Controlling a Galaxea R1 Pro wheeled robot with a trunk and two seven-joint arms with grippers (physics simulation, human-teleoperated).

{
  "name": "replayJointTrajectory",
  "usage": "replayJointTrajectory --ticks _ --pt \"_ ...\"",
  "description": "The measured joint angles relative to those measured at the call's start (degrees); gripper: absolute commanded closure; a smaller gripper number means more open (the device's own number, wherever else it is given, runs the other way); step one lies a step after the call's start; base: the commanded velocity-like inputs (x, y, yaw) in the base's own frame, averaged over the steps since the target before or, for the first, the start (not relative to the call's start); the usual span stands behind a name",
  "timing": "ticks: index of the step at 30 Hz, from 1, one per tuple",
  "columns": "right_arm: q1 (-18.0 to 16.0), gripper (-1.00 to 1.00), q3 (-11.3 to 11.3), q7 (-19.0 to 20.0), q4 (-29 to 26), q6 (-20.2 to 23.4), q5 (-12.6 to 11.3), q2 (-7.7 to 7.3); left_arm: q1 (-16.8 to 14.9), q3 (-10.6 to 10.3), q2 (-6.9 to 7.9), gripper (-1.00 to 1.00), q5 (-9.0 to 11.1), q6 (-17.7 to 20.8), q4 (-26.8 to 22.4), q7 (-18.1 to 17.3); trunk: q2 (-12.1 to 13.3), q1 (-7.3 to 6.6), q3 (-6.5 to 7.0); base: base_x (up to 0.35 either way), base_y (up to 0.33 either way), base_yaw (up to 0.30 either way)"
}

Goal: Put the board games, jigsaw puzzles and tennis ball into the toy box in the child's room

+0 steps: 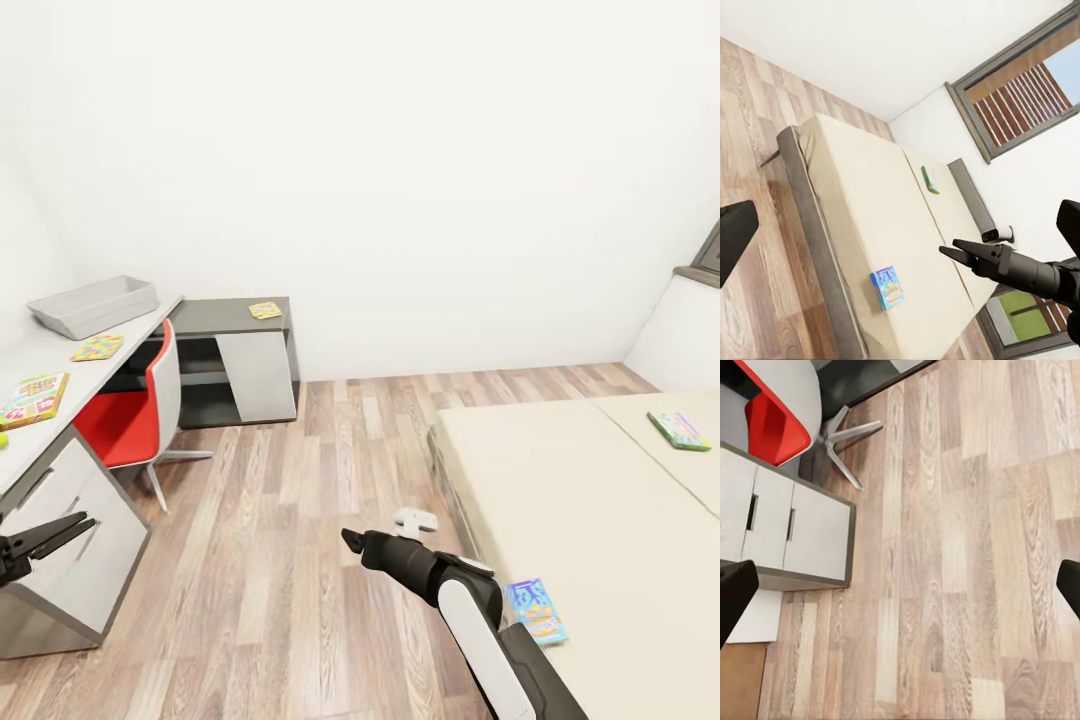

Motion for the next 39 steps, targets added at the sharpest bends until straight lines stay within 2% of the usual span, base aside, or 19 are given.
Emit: replayJointTrajectory --ticks 9,22,39 --pt "0.00 -1.00 -0.06 0.06 0.00 0.01 -0.17 0.01 0.00 -0.05 0.00 -1.00 0.01 0.00 0.01 0.00 0.00 0.00 0.00 0.000 0.235 0.000" --pt "0.00 -1.00 -0.08 0.22 1.30 -2.26 -0.15 -0.01 -0.01 -0.08 0.00 -1.00 0.02 0.00 0.04 0.00 0.00 0.00 0.00 0.000 0.040 -0.015" --pt "0.01 -1.00 -0.09 0.25 3.46 -2.84 0.03 0.03 -0.02 -0.03 -0.01 -1.00 0.00 0.00 0.02 -0.01 0.00 0.00 0.49 0.000 0.055 -0.216"
